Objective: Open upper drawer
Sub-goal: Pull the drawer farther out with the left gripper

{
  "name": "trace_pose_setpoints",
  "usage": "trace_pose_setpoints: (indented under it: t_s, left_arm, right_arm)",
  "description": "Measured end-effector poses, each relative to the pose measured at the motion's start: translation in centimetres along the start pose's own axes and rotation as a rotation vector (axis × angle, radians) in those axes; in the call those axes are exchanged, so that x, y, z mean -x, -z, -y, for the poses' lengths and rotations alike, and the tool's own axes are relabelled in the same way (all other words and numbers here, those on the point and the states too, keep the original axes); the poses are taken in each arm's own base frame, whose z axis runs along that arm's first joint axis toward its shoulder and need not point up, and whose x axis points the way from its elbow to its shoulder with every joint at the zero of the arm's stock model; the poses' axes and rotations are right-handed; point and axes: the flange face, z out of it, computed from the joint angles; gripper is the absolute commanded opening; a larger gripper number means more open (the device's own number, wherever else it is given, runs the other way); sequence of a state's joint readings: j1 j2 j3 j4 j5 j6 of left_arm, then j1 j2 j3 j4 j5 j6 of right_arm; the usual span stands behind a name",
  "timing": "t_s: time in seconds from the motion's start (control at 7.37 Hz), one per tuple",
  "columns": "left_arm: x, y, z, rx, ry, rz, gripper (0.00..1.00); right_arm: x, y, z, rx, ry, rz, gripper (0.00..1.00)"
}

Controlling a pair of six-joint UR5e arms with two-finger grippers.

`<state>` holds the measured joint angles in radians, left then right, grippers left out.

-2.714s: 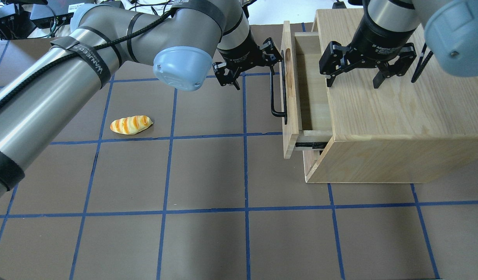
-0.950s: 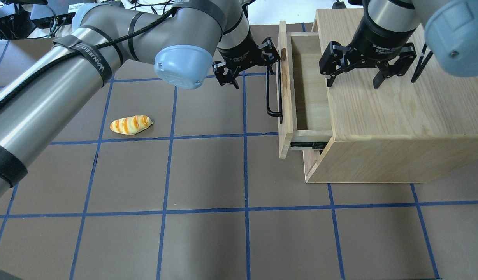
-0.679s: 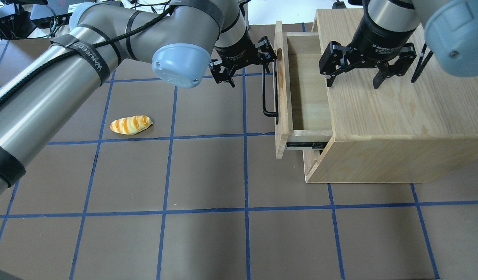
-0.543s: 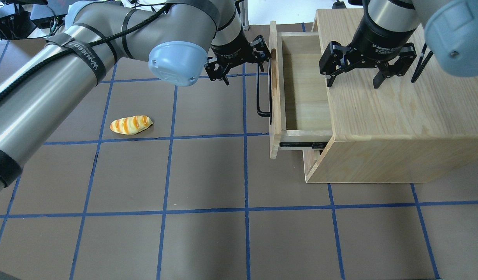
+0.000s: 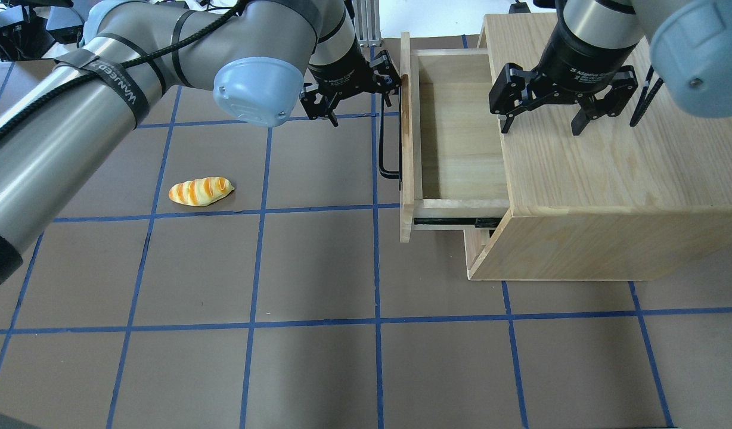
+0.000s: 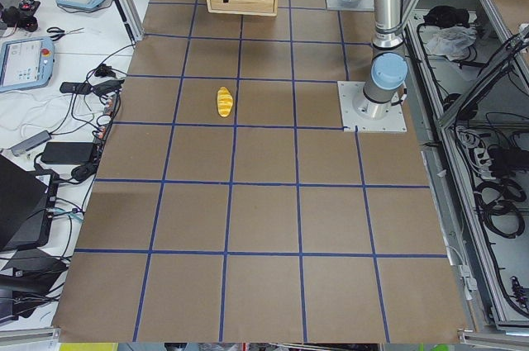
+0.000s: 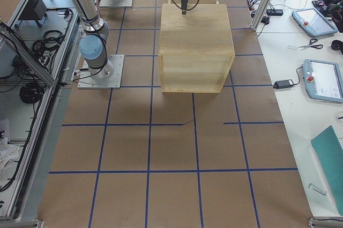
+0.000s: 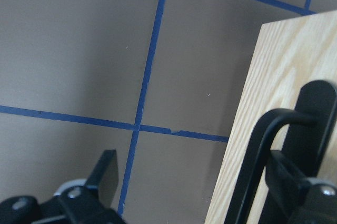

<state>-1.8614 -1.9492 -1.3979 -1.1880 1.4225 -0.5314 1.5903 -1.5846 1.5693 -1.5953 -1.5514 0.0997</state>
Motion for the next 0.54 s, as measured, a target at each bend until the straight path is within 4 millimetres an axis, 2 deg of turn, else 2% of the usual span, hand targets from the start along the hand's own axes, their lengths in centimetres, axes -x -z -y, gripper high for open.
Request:
trace_pose_setpoints:
  t_s: [0.54]
  left_arm:
    - [1.6, 0.3, 1.1, 0.01, -0.008, 0.003, 1.0]
  right_arm:
    - [0.0, 0.0, 0.0, 0.0, 0.0, -0.001, 1.0]
